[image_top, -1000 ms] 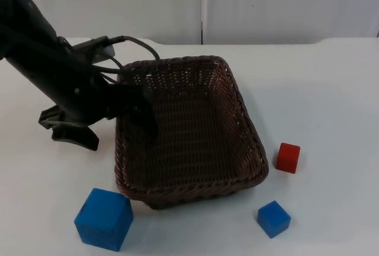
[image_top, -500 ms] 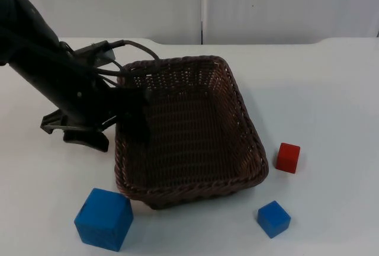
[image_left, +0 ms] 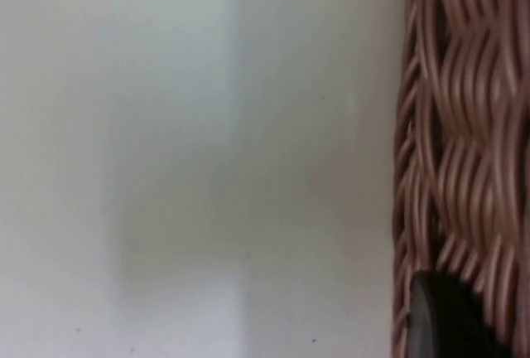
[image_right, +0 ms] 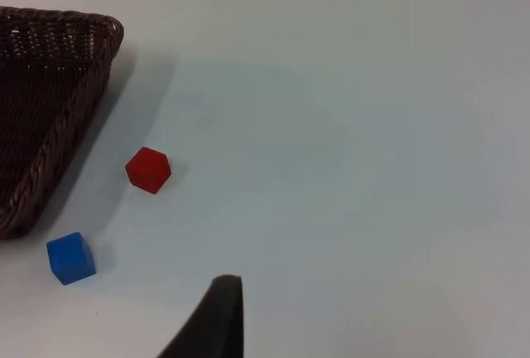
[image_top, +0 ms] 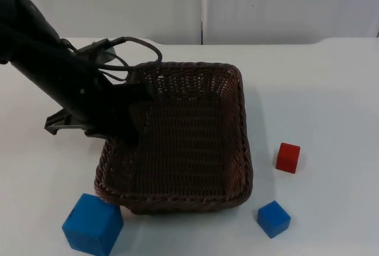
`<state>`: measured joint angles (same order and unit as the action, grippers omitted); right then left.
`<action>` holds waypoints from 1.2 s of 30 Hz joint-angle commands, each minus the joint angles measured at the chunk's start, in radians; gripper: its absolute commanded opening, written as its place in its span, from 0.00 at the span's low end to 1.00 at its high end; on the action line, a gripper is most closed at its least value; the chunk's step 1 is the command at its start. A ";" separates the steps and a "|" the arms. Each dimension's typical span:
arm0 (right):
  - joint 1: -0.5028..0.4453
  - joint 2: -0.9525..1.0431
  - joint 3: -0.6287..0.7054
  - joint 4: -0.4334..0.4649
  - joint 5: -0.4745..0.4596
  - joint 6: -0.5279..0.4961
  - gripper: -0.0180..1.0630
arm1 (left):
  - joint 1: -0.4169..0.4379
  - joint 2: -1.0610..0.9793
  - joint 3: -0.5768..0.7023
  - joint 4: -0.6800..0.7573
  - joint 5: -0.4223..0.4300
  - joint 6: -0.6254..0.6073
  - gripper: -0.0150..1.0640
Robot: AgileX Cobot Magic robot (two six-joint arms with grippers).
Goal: Pick up the basket with the left hand and place the largest block into the basket with the right hand.
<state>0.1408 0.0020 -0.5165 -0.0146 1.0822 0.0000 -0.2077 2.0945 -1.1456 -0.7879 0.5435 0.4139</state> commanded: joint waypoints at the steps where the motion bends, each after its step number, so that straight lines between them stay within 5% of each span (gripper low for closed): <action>1: -0.006 -0.002 0.003 -0.001 -0.003 -0.011 0.99 | -0.002 -0.012 0.000 -0.009 0.025 -0.001 0.01; 36: -0.006 -0.002 0.003 -0.001 -0.003 -0.011 0.99 | -0.002 -0.229 0.000 -0.088 0.109 0.009 0.01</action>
<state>0.1408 0.0020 -0.5165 -0.0146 1.0822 0.0000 -0.2077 1.8813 -1.1456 -0.8469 0.6195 0.4139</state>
